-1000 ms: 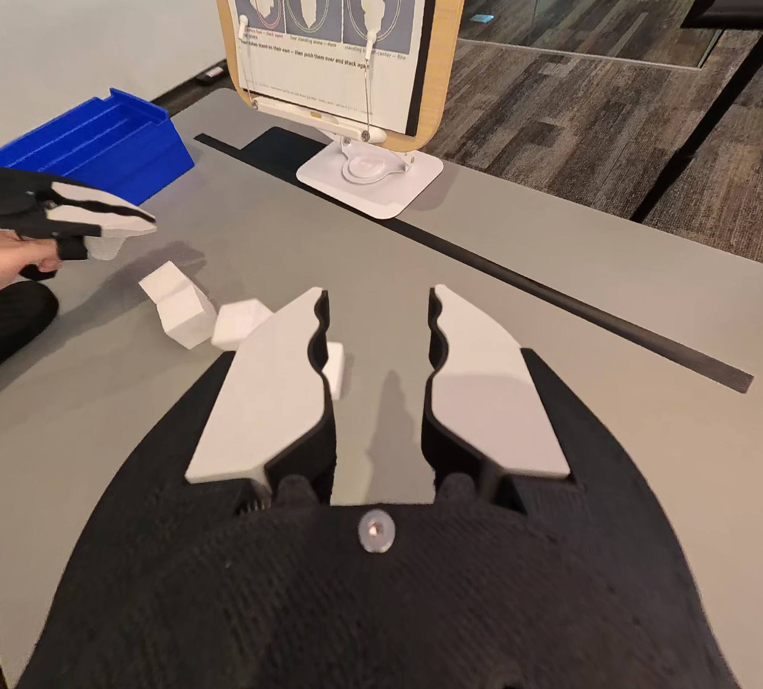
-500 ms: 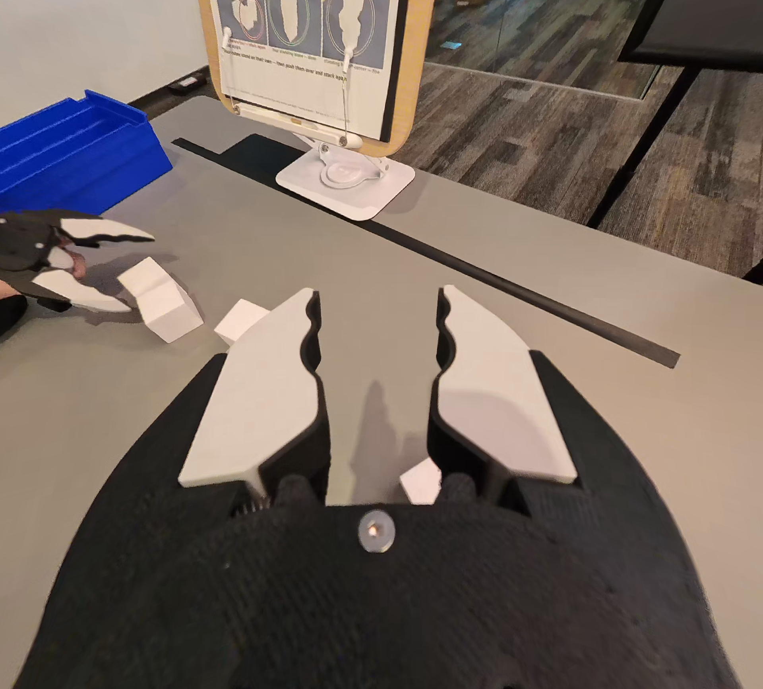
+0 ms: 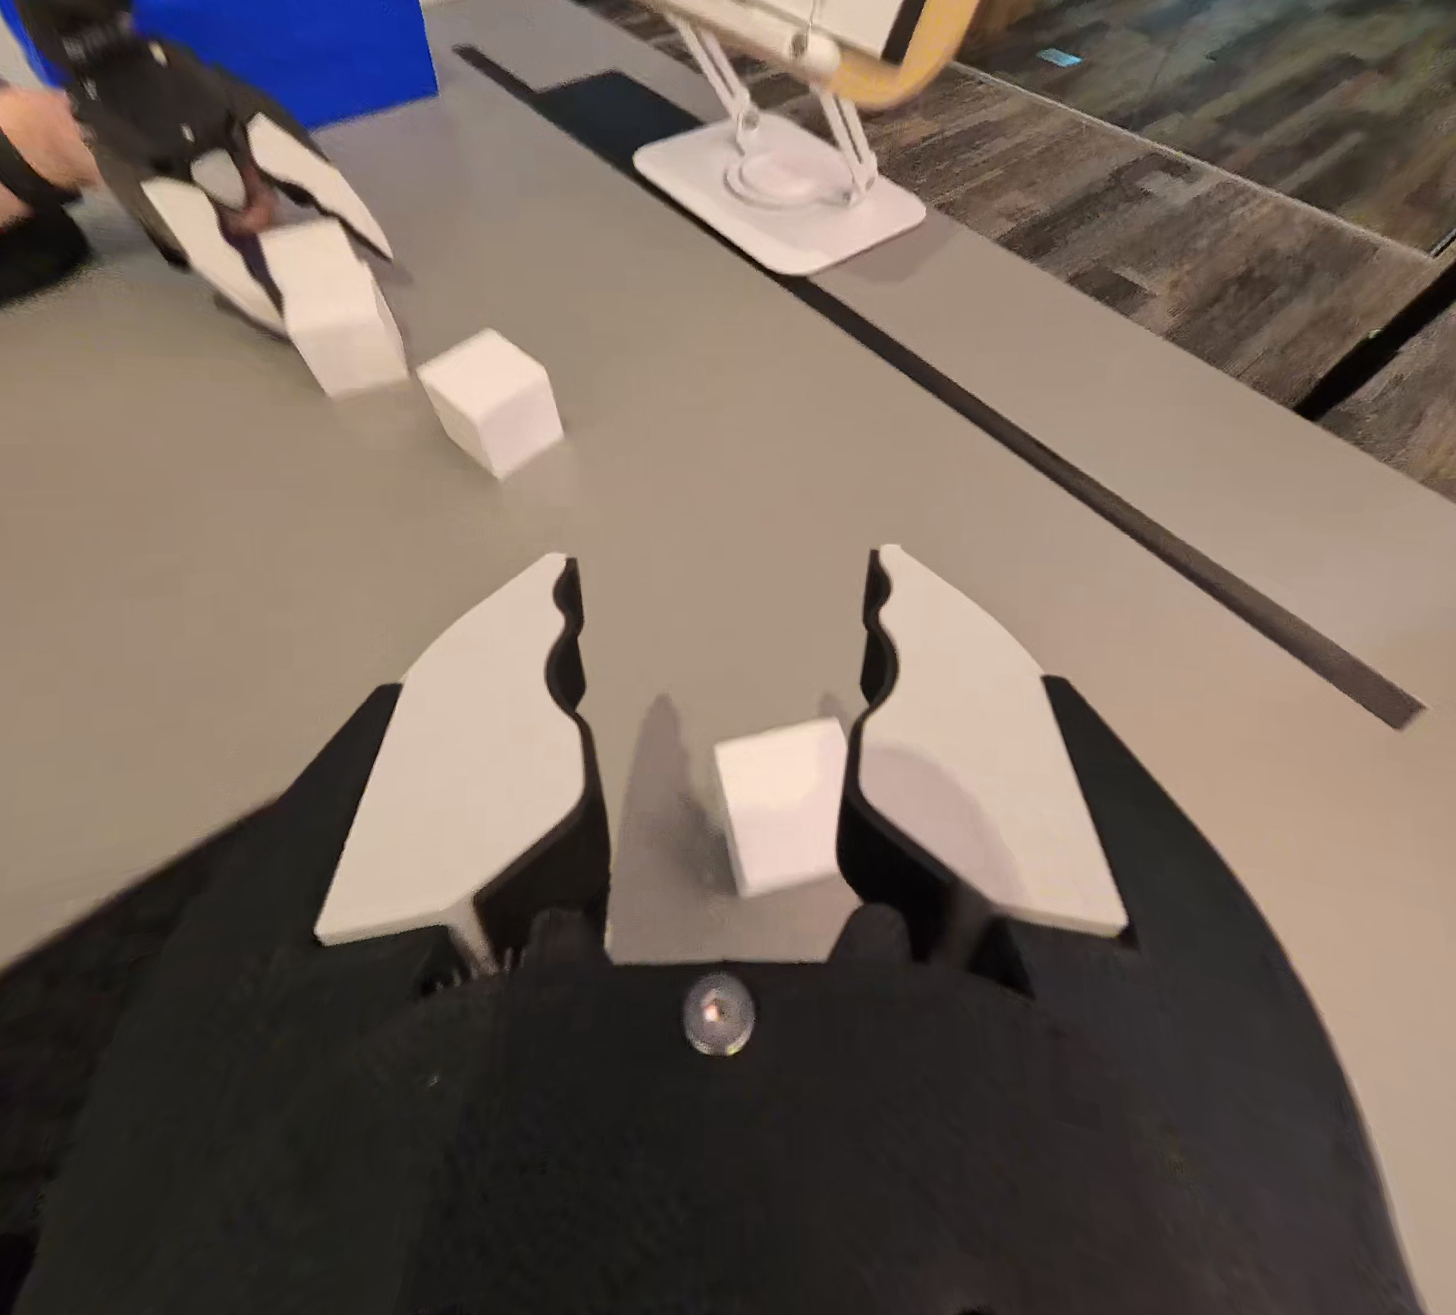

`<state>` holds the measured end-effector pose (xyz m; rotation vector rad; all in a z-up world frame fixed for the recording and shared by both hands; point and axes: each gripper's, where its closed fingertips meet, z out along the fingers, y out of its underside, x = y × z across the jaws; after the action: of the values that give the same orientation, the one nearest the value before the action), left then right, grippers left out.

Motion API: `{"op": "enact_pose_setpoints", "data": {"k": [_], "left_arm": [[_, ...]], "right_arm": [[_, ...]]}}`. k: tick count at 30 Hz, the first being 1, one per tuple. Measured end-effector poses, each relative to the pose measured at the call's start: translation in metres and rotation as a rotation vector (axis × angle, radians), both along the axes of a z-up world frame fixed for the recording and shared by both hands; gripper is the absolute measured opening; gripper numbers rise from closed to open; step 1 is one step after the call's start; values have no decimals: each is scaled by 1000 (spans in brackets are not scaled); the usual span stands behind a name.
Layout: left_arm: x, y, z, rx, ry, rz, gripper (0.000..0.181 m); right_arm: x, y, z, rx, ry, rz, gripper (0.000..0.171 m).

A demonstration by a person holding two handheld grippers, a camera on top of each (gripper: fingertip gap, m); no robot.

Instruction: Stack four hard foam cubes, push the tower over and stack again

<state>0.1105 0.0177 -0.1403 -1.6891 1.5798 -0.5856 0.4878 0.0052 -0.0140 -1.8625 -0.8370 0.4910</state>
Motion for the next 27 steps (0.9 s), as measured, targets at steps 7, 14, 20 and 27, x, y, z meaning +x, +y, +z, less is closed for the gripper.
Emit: {"op": "enact_pose_setpoints", "data": {"k": [7, 14, 20, 27], "left_arm": [[-1, -10, 12, -17, -67, -33, 68], [-10, -12, 25, 2, -101, -3, 68], [-21, -9, 39, 32, -142, 38, 68], [-29, -5, 42, 58, -136, 65, 68]], "right_arm": [[43, -10, -83, -97, -97, -37, 91], [42, 0, -127, -185, -103, -31, 77], [35, 2, -93, -107, -7, -27, 61], [-24, 12, -19, 34, 6, 45, 61]]}}
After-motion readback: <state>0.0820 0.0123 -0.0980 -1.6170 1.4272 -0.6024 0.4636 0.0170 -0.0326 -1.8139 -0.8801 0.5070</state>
